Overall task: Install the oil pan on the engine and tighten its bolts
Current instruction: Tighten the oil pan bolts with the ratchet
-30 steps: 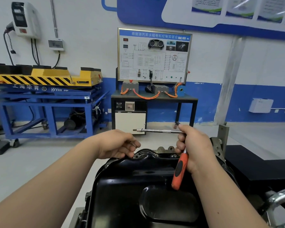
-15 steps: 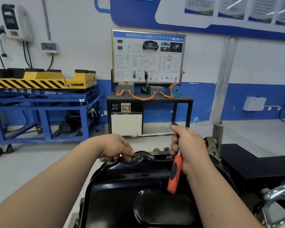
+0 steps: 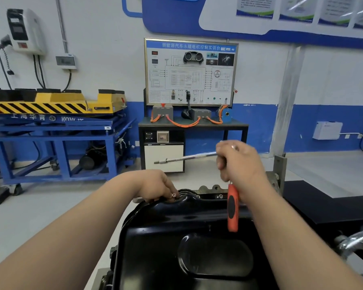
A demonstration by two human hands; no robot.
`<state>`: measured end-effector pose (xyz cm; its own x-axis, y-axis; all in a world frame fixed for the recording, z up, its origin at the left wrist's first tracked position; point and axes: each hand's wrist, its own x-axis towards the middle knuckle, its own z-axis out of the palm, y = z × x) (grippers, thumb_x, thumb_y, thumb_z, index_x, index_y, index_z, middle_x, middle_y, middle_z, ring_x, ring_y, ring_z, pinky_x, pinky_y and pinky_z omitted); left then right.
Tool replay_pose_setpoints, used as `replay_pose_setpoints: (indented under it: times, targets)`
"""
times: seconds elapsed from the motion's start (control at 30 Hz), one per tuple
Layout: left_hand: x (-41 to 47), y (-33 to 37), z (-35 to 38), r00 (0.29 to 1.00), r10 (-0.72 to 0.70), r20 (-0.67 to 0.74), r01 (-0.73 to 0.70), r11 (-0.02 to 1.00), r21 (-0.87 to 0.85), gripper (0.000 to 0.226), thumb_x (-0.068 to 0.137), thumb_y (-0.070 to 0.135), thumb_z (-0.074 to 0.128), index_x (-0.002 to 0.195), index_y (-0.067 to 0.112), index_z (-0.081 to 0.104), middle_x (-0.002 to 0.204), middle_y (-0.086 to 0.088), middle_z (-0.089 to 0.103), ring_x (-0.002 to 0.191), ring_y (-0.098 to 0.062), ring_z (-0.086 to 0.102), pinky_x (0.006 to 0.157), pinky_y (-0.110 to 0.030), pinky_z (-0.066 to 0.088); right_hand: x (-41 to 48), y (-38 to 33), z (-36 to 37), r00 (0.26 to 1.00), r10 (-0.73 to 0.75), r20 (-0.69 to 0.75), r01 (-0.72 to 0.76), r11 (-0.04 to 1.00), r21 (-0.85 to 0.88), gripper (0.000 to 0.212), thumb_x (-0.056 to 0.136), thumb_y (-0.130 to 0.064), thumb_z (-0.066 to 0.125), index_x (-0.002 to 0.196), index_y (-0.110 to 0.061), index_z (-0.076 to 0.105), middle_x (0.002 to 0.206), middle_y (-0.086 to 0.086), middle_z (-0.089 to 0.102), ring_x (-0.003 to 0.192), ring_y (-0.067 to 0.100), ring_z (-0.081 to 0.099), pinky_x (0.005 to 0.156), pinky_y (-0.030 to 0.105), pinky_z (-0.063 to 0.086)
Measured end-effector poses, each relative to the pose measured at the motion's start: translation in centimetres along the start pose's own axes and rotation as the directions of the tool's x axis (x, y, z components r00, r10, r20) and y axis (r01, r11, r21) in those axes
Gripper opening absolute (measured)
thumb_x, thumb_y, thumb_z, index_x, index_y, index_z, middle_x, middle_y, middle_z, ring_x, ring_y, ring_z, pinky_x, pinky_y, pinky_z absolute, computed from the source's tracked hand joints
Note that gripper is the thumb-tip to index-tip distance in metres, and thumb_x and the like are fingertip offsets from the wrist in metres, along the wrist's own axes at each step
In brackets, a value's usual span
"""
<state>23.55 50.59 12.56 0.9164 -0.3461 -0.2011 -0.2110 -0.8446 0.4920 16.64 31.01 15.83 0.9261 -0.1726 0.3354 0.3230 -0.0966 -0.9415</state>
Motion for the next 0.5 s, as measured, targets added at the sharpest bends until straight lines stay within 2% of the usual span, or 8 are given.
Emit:
replay_pose_setpoints:
  times: [0.07, 0.1, 0.23, 0.37, 0.5]
  targets:
    - [0.1, -0.3, 0.4, 0.998, 0.038, -0.047, -0.037, 0.999, 0.021, 0.022, 0.087, 0.023, 0.063, 0.078, 0.042, 0.072, 0.084, 0.012, 0.071, 0.078, -0.009, 0.064, 0.074, -0.019, 0.049, 0.3, -3.0, -0.8, 0.984, -0.116, 0.138, 0.15, 0.951, -0.271, 0.012, 0.085, -0.01, 0.052, 0.083, -0.019, 0.059, 0.054, 0.0, 0.062, 0.041, 0.011, 0.046, 0.04, 0.024, 0.037]
    - [0.2, -0.4, 0.5, 0.997, 0.049, -0.06, -0.047, 0.998, 0.03, 0.022, 0.086, 0.025, 0.063, 0.076, 0.043, 0.071, 0.089, 0.014, 0.072, 0.084, -0.008, 0.065, 0.078, -0.02, 0.048, 0.4, -4.5, -1.2, 0.969, -0.117, 0.217, 0.195, 0.904, -0.38, 0.013, 0.084, -0.011, 0.052, 0.083, -0.021, 0.059, 0.056, -0.001, 0.064, 0.041, 0.01, 0.048, 0.04, 0.022, 0.04]
    - [-0.1, -0.6, 0.1, 0.999, 0.047, -0.022, -0.046, 0.998, 0.052, 0.022, 0.085, 0.028, 0.064, 0.079, 0.047, 0.072, 0.085, 0.019, 0.07, 0.084, -0.005, 0.064, 0.072, -0.018, 0.044, -0.2, -8.7, -1.9, 0.93, -0.112, 0.349, 0.331, 0.666, -0.668, 0.014, 0.081, -0.017, 0.054, 0.075, -0.027, 0.062, 0.069, -0.002, 0.064, 0.041, 0.004, 0.045, 0.042, 0.02, 0.042]
    - [0.0, -0.1, 0.0, 0.999, 0.038, -0.009, -0.037, 0.995, 0.094, 0.02, 0.086, 0.024, 0.063, 0.086, 0.041, 0.073, 0.069, 0.024, 0.065, 0.07, 0.0, 0.058, 0.058, -0.013, 0.04, -1.7, -9.2, -1.3, 0.886, -0.136, 0.443, 0.449, 0.492, -0.746, 0.013, 0.08, -0.02, 0.054, 0.072, -0.028, 0.06, 0.07, -0.009, 0.058, 0.059, 0.006, 0.052, 0.054, 0.023, 0.042]
    - [-0.1, 0.1, 0.1, 0.999, 0.04, -0.019, -0.038, 0.995, 0.087, 0.02, 0.087, 0.023, 0.062, 0.098, 0.034, 0.074, 0.07, 0.023, 0.062, 0.066, 0.002, 0.055, 0.052, -0.012, 0.037, -2.4, -8.7, -0.8, 0.874, -0.157, 0.46, 0.479, 0.44, -0.76, 0.011, 0.079, -0.022, 0.053, 0.072, -0.029, 0.057, 0.065, -0.009, 0.057, 0.054, 0.004, 0.05, 0.052, 0.022, 0.042]
